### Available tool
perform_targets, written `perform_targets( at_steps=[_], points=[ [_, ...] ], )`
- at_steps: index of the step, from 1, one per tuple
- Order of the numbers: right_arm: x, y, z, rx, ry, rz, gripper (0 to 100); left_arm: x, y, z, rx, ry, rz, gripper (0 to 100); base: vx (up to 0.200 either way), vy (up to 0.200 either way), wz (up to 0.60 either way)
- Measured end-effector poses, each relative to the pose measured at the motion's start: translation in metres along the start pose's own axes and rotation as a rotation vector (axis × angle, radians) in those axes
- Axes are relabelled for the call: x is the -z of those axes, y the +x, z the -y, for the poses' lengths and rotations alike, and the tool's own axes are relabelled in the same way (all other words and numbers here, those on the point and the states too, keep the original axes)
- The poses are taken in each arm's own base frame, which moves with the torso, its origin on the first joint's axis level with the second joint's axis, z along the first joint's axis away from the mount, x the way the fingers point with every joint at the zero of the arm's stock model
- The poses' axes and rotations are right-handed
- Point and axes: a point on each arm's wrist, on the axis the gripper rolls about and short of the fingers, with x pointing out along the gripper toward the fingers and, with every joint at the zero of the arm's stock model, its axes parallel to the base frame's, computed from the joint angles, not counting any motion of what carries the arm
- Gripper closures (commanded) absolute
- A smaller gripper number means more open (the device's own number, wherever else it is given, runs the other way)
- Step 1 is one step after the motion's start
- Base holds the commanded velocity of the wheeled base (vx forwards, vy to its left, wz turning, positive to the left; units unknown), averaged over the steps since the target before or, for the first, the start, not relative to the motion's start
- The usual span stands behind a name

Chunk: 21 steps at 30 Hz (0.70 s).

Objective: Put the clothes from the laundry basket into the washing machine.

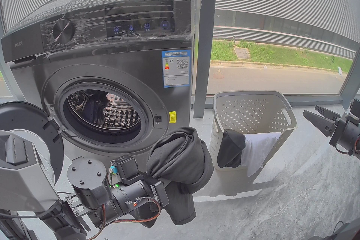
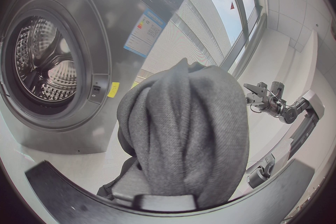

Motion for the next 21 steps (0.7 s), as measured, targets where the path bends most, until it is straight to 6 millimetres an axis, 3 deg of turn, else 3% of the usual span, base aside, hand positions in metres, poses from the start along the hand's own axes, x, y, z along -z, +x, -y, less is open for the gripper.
perform_targets(
  at_steps=[21],
  points=[
    [0.0004,0.0,-0.0001,-0.001,0.002,-0.002,0,-0.0029,-0.0005,-0.0047,-0.023,-0.006,0.014,100,0.0,0.2,0.0]
  ],
)
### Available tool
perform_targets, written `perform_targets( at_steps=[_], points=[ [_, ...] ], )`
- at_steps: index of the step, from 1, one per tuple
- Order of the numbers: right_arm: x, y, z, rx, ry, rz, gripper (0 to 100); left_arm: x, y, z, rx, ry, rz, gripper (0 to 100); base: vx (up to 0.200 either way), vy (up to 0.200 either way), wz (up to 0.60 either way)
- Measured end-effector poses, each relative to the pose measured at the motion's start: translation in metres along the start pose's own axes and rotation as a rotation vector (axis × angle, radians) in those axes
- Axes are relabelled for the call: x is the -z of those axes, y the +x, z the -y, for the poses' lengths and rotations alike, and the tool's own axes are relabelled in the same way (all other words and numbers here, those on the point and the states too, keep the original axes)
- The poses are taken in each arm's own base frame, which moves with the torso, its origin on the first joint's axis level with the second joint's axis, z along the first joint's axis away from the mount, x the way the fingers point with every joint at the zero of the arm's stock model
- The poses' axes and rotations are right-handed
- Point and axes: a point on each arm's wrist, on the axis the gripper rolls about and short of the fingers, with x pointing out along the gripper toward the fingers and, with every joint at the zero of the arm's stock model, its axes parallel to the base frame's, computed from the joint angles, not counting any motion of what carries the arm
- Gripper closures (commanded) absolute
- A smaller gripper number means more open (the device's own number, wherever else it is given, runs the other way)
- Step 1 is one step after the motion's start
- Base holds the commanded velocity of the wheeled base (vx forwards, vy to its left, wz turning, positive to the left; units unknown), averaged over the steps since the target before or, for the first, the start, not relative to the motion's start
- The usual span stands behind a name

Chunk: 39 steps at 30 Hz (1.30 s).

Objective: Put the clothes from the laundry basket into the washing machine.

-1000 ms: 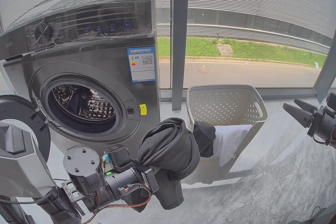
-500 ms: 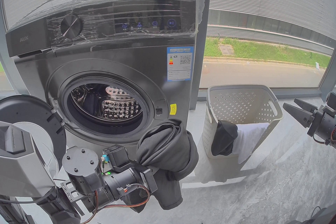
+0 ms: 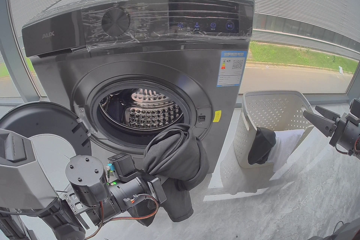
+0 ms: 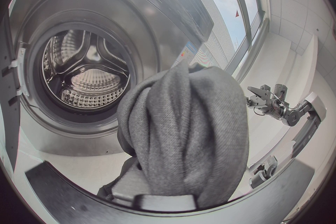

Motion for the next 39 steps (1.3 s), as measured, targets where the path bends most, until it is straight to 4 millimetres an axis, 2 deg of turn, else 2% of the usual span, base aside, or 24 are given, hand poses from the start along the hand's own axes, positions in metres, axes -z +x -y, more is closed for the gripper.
perform_targets(
  at_steps=[12,22,26,33,39],
  points=[
    [0.0,0.0,0.0,-0.001,0.0,0.0,0,0.001,0.001,-0.001,-0.015,-0.003,0.003,100,0.0,0.0,0.0],
    [0.0,0.0,0.0,-0.001,0.0,0.0,0,-0.002,0.0,-0.026,-0.143,-0.024,0.026,100,0.0,0.0,0.0],
    [0.0,0.0,0.0,-0.001,0.0,0.001,0,-0.005,0.004,-0.03,-0.154,-0.021,0.038,100,0.0,0.0,0.0],
    [-0.001,0.0,0.0,-0.001,-0.002,0.003,0,-0.024,0.03,-0.035,-0.136,-0.013,0.141,100,0.0,0.0,0.0],
    [-0.002,0.001,0.0,-0.001,-0.003,0.006,0,-0.052,0.063,-0.044,-0.121,0.01,0.271,100,0.0,0.0,0.0]
  ],
)
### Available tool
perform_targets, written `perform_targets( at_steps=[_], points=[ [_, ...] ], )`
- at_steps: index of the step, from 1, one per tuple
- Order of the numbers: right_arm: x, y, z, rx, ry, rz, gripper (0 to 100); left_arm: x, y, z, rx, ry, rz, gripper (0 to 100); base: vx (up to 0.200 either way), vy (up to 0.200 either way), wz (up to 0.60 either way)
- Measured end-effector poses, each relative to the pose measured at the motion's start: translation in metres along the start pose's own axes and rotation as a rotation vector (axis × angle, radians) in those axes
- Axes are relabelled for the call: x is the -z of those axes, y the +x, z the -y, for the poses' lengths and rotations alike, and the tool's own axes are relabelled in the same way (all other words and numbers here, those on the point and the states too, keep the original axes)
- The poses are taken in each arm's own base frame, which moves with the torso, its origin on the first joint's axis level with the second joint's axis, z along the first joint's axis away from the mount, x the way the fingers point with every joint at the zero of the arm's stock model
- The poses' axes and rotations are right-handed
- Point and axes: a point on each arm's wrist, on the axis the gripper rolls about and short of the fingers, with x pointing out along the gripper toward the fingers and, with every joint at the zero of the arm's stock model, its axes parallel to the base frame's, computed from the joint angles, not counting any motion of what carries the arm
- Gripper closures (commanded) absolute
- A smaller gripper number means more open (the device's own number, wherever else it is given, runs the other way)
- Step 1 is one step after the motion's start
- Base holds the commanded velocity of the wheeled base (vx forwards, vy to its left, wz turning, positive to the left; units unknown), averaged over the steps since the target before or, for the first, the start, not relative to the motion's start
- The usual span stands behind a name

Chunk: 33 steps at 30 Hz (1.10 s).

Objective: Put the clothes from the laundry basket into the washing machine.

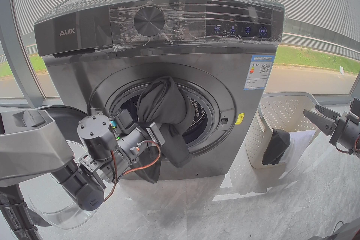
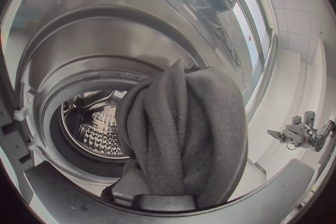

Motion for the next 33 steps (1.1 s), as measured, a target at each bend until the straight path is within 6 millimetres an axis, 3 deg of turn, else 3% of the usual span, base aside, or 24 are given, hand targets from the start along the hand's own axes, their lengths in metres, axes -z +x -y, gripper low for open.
perform_targets(
  at_steps=[4,19,33],
  points=[
    [0.0,0.0,0.0,-0.001,0.0,0.0,0,-0.002,0.013,-0.007,-0.026,0.009,-0.009,100,0.0,0.0,0.0],
    [-0.004,0.003,0.0,-0.013,-0.004,0.005,0,0.017,0.01,-0.028,-0.1,0.012,-0.188,100,0.0,0.0,0.0],
    [-0.004,0.004,0.001,-0.012,-0.003,0.004,0,0.022,0.067,-0.072,-0.203,0.131,-0.188,100,0.0,0.0,0.0]
  ],
)
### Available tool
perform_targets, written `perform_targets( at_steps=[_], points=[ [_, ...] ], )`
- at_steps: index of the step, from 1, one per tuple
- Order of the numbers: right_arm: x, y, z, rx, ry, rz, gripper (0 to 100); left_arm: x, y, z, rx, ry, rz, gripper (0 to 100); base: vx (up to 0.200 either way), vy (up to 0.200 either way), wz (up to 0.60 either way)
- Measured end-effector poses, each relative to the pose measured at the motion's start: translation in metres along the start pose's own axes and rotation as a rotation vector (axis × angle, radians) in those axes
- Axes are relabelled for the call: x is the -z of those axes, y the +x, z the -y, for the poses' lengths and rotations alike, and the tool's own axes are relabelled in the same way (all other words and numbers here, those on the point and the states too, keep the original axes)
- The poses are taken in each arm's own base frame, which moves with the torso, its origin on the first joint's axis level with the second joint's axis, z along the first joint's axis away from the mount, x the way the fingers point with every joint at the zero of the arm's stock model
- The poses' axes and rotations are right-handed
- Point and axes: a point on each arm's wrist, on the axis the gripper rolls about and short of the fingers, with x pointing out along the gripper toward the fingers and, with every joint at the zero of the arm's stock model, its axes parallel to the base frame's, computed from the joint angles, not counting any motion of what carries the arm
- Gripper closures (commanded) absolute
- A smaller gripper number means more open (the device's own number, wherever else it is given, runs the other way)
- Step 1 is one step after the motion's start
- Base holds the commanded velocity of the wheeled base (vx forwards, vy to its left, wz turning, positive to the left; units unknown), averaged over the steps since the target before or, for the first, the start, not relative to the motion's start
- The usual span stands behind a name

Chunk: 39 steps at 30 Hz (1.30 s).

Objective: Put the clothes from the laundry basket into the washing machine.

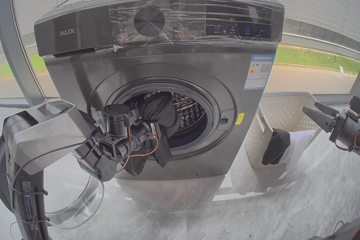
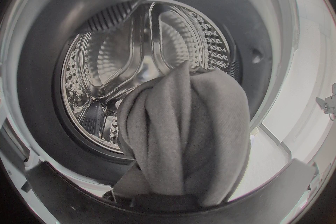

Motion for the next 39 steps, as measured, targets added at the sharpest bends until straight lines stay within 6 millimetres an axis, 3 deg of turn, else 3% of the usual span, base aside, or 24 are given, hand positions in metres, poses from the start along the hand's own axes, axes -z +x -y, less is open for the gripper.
perform_targets(
  at_steps=[14,39],
  points=[
    [-0.001,0.001,0.002,0.006,0.003,0.0,0,-0.012,0.042,0.003,0.017,0.0,0.143,100,0.0,0.0,0.0],
    [0.0,0.004,0.005,0.018,0.01,-0.01,0,-0.004,0.1,0.006,0.013,-0.018,0.332,100,0.0,0.0,0.0]
  ],
)
